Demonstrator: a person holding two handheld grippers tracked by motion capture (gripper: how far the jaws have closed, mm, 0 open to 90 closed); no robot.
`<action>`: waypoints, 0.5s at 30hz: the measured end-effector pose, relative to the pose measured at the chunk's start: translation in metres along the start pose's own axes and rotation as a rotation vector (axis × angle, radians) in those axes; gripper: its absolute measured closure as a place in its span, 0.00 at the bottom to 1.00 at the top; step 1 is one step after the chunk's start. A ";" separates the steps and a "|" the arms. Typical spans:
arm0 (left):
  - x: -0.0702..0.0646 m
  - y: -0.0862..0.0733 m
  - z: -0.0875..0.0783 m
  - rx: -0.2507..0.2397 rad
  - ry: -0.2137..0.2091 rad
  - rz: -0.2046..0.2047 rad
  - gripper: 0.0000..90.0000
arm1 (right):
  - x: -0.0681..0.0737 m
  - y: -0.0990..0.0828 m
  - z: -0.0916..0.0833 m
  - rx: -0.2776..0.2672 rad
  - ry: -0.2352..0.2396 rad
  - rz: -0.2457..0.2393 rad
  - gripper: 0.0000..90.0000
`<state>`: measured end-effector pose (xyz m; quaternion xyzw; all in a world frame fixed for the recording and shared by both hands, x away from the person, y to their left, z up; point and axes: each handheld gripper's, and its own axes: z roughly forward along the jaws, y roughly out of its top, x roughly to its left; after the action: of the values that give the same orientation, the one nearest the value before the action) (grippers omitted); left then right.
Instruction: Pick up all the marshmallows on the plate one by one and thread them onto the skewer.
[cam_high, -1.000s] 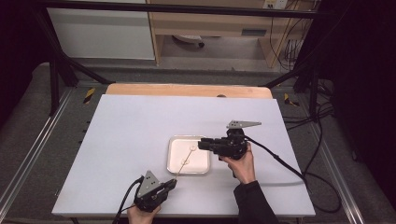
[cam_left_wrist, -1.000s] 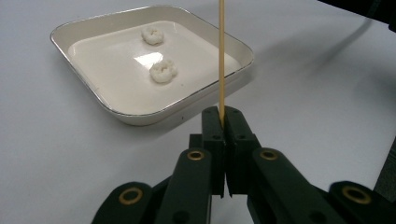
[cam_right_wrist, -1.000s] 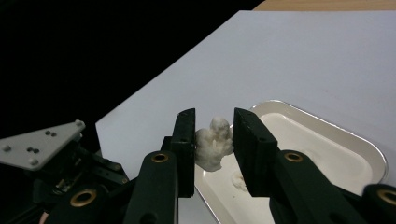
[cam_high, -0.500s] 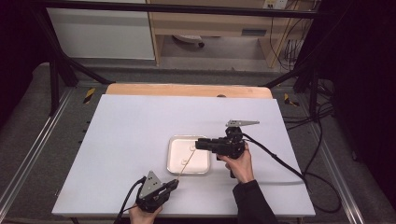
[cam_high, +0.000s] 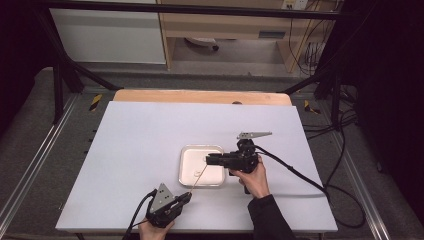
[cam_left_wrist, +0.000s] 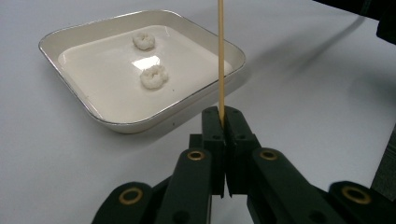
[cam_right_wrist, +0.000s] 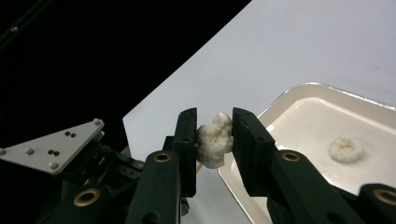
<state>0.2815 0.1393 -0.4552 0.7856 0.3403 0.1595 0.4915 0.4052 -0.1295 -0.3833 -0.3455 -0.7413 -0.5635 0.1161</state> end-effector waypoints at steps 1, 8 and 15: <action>0.000 0.000 0.000 0.000 0.001 -0.002 0.98 | 0.000 -0.001 0.001 0.002 -0.006 -0.005 0.81; 0.000 -0.001 0.002 -0.012 0.000 -0.020 0.98 | 0.002 -0.007 0.006 -0.021 0.003 -0.006 0.83; -0.001 0.002 0.005 -0.027 -0.001 -0.037 0.98 | 0.002 -0.022 0.020 0.041 0.027 -0.006 0.83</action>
<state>0.2842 0.1347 -0.4553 0.7725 0.3523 0.1545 0.5053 0.3936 -0.1129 -0.4057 -0.3333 -0.7521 -0.5530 0.1317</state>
